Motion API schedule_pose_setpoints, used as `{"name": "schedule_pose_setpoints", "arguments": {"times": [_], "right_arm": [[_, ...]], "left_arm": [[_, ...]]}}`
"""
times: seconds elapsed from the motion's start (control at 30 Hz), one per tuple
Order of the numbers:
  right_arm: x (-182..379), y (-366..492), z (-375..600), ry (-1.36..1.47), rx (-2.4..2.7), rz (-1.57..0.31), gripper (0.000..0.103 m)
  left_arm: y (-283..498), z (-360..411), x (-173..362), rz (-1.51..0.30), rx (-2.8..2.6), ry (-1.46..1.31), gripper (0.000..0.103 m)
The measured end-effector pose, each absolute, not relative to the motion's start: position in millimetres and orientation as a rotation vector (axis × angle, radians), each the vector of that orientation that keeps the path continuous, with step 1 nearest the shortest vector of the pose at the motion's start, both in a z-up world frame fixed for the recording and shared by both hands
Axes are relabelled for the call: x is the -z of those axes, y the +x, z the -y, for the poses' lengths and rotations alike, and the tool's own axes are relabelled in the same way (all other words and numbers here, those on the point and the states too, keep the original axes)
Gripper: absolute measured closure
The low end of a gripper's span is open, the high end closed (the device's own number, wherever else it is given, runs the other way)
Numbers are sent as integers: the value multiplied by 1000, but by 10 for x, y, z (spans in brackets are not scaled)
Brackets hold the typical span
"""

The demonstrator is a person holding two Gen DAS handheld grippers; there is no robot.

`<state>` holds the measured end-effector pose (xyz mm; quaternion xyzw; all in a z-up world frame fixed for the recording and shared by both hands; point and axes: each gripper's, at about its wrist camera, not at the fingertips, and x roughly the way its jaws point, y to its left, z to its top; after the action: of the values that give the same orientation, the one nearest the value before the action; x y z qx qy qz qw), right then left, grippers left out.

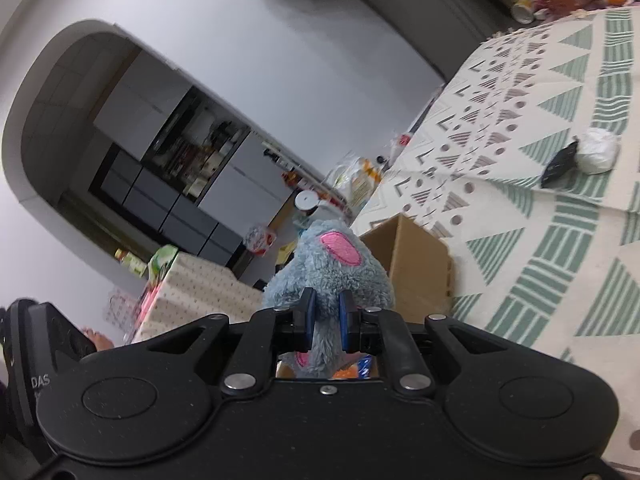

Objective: Organize soft objects
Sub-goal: 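Lift and carry the grey plush mouse over the box with both tools, then open both tools to drop the grey plush mouse into the box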

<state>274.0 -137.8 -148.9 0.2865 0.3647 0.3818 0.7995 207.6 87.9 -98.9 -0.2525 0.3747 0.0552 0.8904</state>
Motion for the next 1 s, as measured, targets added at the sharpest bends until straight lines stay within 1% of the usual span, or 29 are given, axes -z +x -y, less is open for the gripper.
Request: {"name": "schedule_pose_setpoints", "arguments": {"times": [0.17, 0.27, 0.4, 0.47, 0.53, 0.57, 0.73, 0.8, 0.83, 0.87, 0.9, 1.0], "right_arm": [[1537, 2689, 1202, 571, -859, -809, 90], [1566, 2664, 1122, 538, -866, -840, 90], [1607, 2625, 1026, 486, -856, -896, 83], [1613, 2590, 1002, 458, -861, -900, 83], [1608, 2559, 992, 441, -864, -904, 80], [1601, 2542, 1002, 436, -862, -906, 77], [1560, 2540, 1075, 436, -844, -905, 73], [1543, 2566, 1112, 435, -834, -902, 68], [1531, 2578, 1135, 435, -824, -902, 65], [1523, 2592, 1161, 436, -811, -901, 60], [1517, 2608, 1192, 440, -797, -899, 57], [1511, 2667, 1268, 445, -759, -903, 57]], "left_arm": [[2047, -1048, 1053, -804, -139, -536, 77], [2057, -1126, 1129, -851, -151, -537, 77], [2104, -1165, 1242, -946, -180, -521, 74], [2125, -1156, 1285, -980, -184, -507, 73], [2128, -1123, 1298, -994, -173, -492, 72], [2127, -1105, 1296, -996, -168, -485, 70], [2127, -1068, 1281, -1003, -181, -469, 67], [2139, -1063, 1260, -1003, -188, -466, 65], [2149, -1054, 1239, -1001, -193, -459, 63], [2155, -1044, 1217, -995, -199, -453, 60], [2165, -1034, 1191, -987, -206, -445, 58], [2184, -989, 1101, -949, -225, -427, 52]]}}
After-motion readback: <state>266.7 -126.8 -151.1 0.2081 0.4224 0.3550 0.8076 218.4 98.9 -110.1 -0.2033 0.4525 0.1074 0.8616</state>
